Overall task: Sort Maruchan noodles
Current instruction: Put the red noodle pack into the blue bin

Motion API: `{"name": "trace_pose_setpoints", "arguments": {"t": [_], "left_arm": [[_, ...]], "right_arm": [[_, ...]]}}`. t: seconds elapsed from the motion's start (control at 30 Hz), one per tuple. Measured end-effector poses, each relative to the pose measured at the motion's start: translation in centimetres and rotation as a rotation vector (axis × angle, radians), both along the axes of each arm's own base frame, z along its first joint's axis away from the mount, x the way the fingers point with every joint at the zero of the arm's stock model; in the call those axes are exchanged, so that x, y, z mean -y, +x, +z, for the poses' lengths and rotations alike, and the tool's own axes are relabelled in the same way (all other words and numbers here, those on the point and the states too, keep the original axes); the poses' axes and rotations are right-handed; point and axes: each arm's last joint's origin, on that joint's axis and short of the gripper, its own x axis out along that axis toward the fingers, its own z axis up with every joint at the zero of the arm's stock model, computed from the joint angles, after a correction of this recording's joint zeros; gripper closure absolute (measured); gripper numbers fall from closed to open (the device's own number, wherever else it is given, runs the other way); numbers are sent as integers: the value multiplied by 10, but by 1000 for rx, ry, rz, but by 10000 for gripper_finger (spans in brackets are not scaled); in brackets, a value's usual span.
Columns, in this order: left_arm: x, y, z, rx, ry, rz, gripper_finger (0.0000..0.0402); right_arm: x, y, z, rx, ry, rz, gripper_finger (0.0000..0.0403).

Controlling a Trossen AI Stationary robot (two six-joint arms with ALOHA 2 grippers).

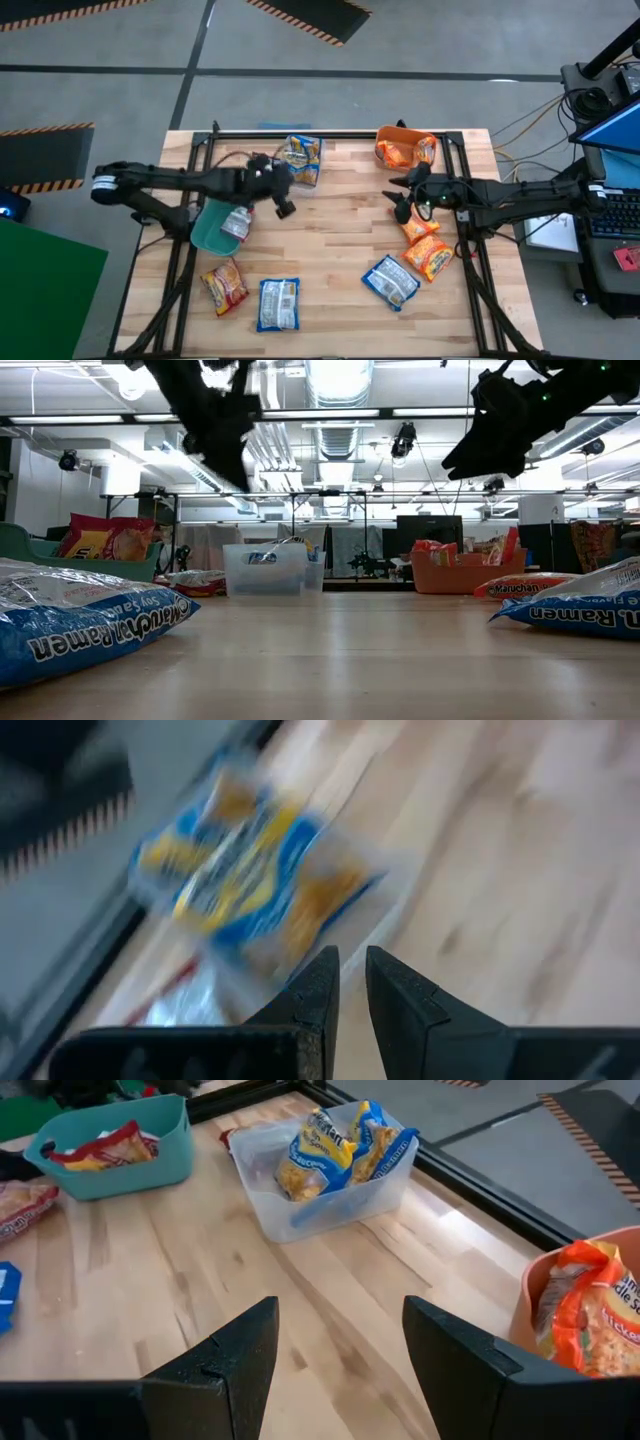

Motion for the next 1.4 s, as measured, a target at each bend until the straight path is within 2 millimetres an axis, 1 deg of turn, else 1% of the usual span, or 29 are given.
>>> {"name": "trace_pose_setpoints", "arguments": {"t": [0.13, 0.27, 0.33, 0.43, 0.53, 0.63, 0.8, 0.93, 1.03, 1.17, 1.4], "left_arm": [[-38, -19, -7, -78, -154, 145, 365], [-75, -37, -17, -63, -313, 232, 365], [-89, -47, -21, -59, -351, 280, 365], [-105, -58, -23, -53, -359, 355, 365], [-111, -61, -23, -37, -365, 396, 359], [-112, -62, -24, -36, -370, 403, 337], [-115, -57, -33, -69, -381, 417, 274], [-120, -51, -48, -119, -381, 435, 225], [-124, -45, -60, -151, -394, 440, 201], [-127, -41, -73, -197, -412, 444, 185], [-130, -37, -88, -241, -419, 452, 182]], "right_arm": [[0, 1, -2, -3, -5, 3, 200], [0, 1, -4, -15, -8, 5, 200], [0, 1, -3, -15, -11, 7, 200], [0, 1, -4, -19, -19, 11, 200], [0, 1, -5, -23, -19, 13, 200], [0, 0, -9, -36, -21, 16, 200], [0, -1, -13, -50, -19, 15, 200], [0, -1, -14, -51, -19, 16, 200], [0, -1, -14, -51, -19, 16, 200], [0, -1, -14, -51, -19, 16, 200], [0, -1, -14, -51, -20, 16, 200]]}}
